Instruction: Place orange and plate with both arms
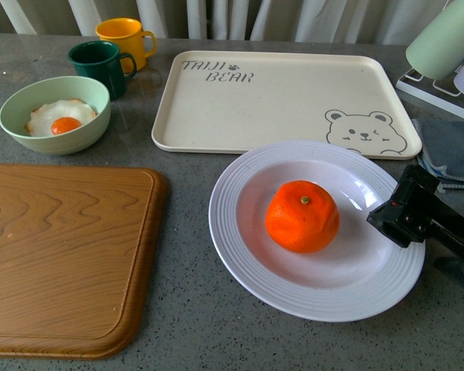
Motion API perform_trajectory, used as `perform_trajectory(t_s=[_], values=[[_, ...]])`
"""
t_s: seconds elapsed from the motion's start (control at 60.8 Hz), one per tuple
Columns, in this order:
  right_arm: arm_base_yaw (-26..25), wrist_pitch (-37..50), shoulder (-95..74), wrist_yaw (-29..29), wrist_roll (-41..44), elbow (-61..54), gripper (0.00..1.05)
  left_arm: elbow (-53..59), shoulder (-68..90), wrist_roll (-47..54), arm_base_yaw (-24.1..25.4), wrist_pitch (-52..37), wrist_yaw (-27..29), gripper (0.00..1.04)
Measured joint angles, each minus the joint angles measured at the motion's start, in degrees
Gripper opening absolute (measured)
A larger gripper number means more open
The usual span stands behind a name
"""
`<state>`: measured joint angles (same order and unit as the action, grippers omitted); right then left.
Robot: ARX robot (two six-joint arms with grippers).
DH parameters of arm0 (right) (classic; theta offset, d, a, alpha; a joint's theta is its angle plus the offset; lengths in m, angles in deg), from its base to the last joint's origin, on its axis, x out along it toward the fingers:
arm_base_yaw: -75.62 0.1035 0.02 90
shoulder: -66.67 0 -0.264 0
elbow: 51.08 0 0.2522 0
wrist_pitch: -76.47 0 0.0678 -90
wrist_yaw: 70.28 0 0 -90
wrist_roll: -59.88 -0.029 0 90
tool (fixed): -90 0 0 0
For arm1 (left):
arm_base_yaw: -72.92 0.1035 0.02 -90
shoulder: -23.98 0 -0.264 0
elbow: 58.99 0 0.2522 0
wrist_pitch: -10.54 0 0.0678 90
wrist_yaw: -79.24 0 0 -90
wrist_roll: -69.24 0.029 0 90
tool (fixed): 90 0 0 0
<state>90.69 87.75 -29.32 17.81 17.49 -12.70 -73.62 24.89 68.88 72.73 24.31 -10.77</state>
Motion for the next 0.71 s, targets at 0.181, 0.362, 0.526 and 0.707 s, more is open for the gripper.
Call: perform_trajectory(t_s=[0.181,0.362,0.526,0.707], values=[[0.04,0.74,-2.89,0.04,1.03,2.45,0.96,0.0,0.0,0.0,0.0,0.0,0.0,0.96],[0.15,1.25,-6.01,0.2,1.25,4.13,0.96,0.0,0.0,0.0,0.0,0.0,0.0,0.96],[0.31,1.46,-7.43,-0.02,1.27,5.57,0.93,0.0,0.0,0.0,0.0,0.0,0.0,0.96],[0.87,1.09,-8.41,-0.52,1.42,6.62,0.84,0.0,0.0,0.0,0.0,0.0,0.0,0.96]])
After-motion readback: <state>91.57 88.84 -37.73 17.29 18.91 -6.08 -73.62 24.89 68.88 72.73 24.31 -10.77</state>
